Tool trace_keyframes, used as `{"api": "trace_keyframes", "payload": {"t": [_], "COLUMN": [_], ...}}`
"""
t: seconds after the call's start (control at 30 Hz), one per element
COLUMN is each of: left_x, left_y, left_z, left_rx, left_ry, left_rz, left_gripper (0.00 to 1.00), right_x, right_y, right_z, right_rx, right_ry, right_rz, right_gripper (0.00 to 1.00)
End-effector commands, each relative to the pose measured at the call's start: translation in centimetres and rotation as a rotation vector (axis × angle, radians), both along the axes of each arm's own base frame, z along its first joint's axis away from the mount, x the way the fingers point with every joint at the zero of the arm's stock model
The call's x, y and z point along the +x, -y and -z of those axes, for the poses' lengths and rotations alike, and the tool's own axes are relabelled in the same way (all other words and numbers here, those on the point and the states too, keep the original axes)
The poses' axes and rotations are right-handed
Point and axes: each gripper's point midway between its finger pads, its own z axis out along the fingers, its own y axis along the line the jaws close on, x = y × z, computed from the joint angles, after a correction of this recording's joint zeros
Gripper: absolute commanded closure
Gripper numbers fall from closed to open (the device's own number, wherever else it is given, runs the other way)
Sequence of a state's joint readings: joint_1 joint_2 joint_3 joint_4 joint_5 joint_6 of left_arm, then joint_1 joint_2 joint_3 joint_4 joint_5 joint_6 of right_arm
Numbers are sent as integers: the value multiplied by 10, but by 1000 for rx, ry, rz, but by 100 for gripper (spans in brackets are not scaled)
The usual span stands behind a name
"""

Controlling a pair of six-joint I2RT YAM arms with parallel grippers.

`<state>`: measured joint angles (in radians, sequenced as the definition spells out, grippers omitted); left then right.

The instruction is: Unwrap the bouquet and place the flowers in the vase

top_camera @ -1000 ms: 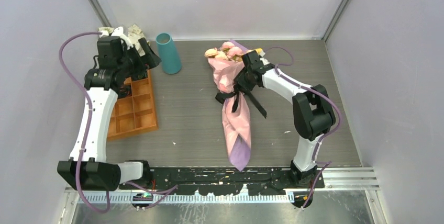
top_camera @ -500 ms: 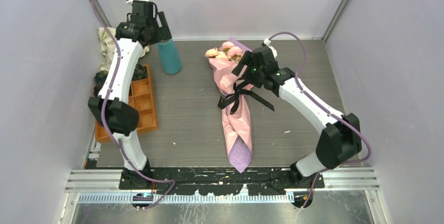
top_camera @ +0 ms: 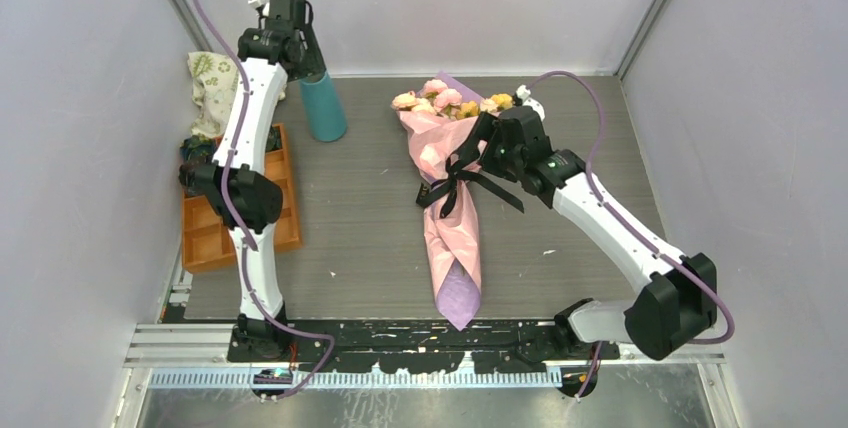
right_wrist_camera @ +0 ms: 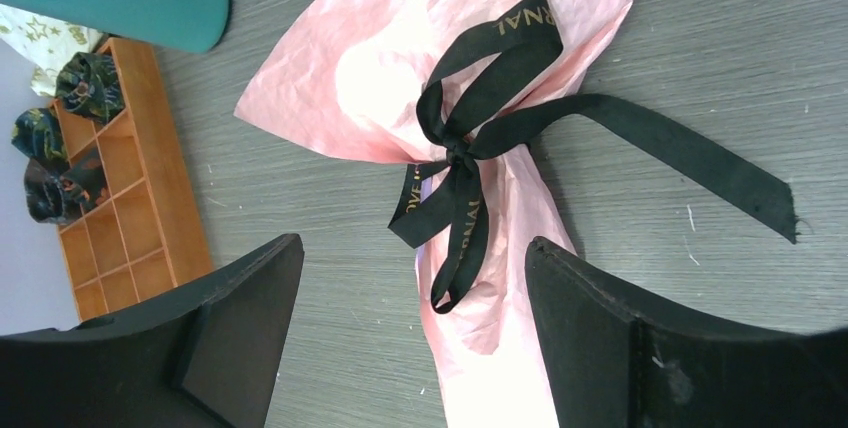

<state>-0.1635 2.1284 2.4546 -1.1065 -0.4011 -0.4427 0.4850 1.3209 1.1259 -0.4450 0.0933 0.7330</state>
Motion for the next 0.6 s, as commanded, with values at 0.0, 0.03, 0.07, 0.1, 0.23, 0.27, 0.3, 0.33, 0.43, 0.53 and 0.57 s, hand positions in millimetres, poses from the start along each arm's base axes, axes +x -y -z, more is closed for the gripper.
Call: {"api": "trace_keyframes", "payload": {"t": [0.0, 0.03, 0.07, 0.1, 0.23, 0.27, 0.3, 0.33, 0.43, 0.53, 0.57], "left_x": [8, 9, 11, 13, 22, 25, 27, 28, 31, 33, 34], "left_y": [-7, -8, -8, -9, -13, -15, -15, -16, -18, -19, -18], "left_z": [-3, 0, 4, 8, 27, 34, 38, 43, 55, 69, 73], "left_rx": [9, 14, 16, 18, 22, 21, 16, 11, 5, -4, -7], "left_ry": [27, 21, 15, 12, -13, -23, -27, -36, -57, -80, -89], "left_rz": [-46, -52, -54, -54, -65, -70, -69, -69, -74, -72, -69], "left_gripper": [17, 17, 17, 18, 19, 19, 20, 22, 28, 40, 44], "right_x": [-2, -3, -4, -5, -12, -13, -15, -18, -24, -29, -30], "right_y": [11, 13, 14, 15, 15, 16, 17, 18, 22, 25, 26], "right_z": [-27, -26, -25, -24, -15, -12, -9, -7, -1, 4, 6], "right_rx": [-15, -20, -24, -28, -33, -35, -37, -38, -48, -59, -63], "right_ry": [97, 97, 97, 96, 78, 73, 67, 64, 57, 53, 52], "right_rz": [16, 18, 20, 19, 2, -1, -1, -3, -6, -10, -12], "right_gripper": [13, 13, 13, 13, 13, 13, 13, 13, 13, 13, 14]}}
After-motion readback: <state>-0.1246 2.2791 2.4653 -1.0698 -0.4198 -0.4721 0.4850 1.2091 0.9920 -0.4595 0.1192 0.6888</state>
